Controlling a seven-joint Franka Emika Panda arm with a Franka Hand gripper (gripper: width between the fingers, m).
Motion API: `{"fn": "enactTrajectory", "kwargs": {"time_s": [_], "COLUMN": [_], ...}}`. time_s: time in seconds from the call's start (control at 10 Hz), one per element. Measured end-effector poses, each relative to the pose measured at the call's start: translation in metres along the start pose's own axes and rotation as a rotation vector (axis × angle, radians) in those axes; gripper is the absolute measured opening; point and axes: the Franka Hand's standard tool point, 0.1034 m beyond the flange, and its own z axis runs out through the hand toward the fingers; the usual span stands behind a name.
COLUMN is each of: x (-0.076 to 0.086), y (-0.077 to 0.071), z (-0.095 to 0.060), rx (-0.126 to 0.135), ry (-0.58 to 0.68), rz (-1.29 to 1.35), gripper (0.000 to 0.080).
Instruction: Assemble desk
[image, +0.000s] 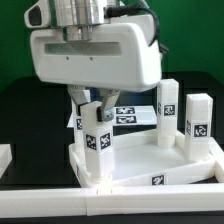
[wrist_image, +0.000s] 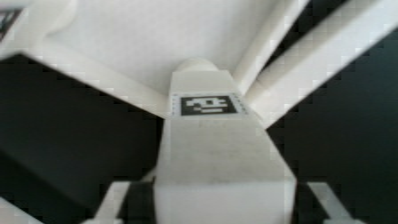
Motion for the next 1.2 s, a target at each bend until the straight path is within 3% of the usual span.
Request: {"fn": "enactTrajectory", "kwargs": {"time_s": [0.3,0.5,0.7,0.8,0.9,1.0,1.2], "x": [0.001,0.002,0.001,-0.002,-0.005,-0.009,-0.008], "y": [0.003,0.005,0.005,0.002,-0.001,-0.003,-0.002], "z": [0.001,0.001,0.002,0.004,0.004,0.002,0.003], "rx": [-0.008,-0.004,-0.003,0.003,0.016,0.025,0.025], "ry": [-0.028,-0.036,-0.034,-0.034,-0.028,-0.036,-0.032], "rz": [0.626,0.734,0.626,0.472,0.286,0.028,-0.066], "gripper": [0.0285,0.0285,0.031,0.0554,0.0554,0.0635,0.0645]}}
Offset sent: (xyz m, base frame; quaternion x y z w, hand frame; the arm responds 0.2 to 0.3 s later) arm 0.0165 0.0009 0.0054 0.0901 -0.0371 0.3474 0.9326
